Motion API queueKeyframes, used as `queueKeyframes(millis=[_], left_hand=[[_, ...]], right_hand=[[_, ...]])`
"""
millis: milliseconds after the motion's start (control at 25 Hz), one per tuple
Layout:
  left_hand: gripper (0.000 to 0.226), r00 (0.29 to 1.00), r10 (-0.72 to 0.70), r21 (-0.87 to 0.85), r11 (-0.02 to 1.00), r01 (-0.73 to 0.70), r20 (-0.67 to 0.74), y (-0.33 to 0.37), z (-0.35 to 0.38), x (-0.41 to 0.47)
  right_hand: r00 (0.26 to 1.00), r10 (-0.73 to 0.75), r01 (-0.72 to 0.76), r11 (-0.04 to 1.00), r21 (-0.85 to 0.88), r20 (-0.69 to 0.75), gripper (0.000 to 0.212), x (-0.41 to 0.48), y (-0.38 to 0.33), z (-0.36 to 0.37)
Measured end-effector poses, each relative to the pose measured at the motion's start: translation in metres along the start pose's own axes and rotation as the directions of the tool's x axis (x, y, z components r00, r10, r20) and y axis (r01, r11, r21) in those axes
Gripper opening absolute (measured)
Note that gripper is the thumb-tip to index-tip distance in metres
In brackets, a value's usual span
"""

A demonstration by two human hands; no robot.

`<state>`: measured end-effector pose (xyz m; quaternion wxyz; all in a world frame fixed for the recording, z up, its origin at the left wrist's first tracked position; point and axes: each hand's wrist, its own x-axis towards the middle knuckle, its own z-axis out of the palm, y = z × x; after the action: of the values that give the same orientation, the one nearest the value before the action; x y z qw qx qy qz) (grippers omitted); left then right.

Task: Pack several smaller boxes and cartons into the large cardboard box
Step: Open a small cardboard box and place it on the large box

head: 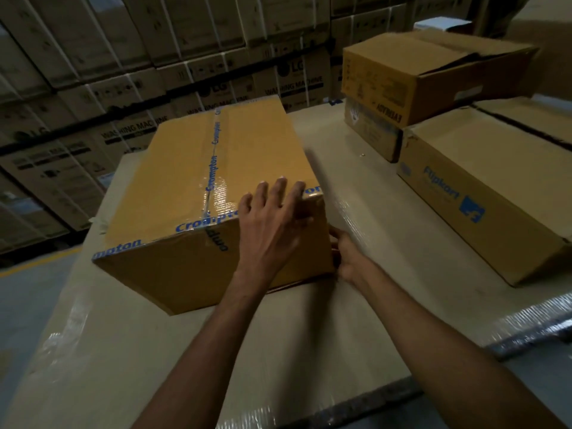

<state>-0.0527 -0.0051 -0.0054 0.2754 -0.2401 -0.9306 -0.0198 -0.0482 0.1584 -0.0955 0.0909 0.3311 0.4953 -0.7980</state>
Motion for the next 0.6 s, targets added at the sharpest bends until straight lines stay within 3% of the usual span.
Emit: queueKeyframes(millis=[200, 240, 360, 400, 520, 600], left_hand=[[0.068, 0.987, -0.092, -0.048, 0.995, 0.086, -0.13, -0.034, -0.025, 0.001], [0.068, 0.984, -0.109, -0.07, 0.993, 0.1, -0.141, -0.041, -0.03, 0.003], [0.068, 0.965, -0.177, -0.137, 0.979, 0.151, -0.195, -0.058, -0.043, 0.006], [0.068, 0.955, -0.2, -0.158, 0.973, 0.168, -0.218, -0.064, -0.048, 0.005], [0.068, 0.937, -0.232, -0.192, 0.964, 0.185, -0.261, -0.08, -0.057, 0.003], [0.068, 0.929, -0.244, -0.196, 0.961, 0.194, -0.279, -0.09, -0.059, -0.001]], right_hand=[[0.988, -0.003, -0.035, 0.969, 0.246, 0.154, 0.011, -0.012, 0.002, 0.005], [0.982, -0.033, -0.028, 0.947, 0.319, 0.184, 0.013, -0.015, 0.005, 0.008], [0.979, -0.054, -0.049, 0.875, 0.482, 0.198, 0.049, -0.018, 0.018, 0.024], [0.979, -0.063, -0.048, 0.85, 0.524, 0.193, 0.05, -0.018, 0.024, 0.034], [0.973, -0.052, -0.059, 0.883, 0.465, 0.223, 0.035, -0.023, 0.043, 0.067], [0.945, 0.025, -0.168, 0.893, 0.417, 0.327, 0.042, -0.033, 0.053, 0.089]])
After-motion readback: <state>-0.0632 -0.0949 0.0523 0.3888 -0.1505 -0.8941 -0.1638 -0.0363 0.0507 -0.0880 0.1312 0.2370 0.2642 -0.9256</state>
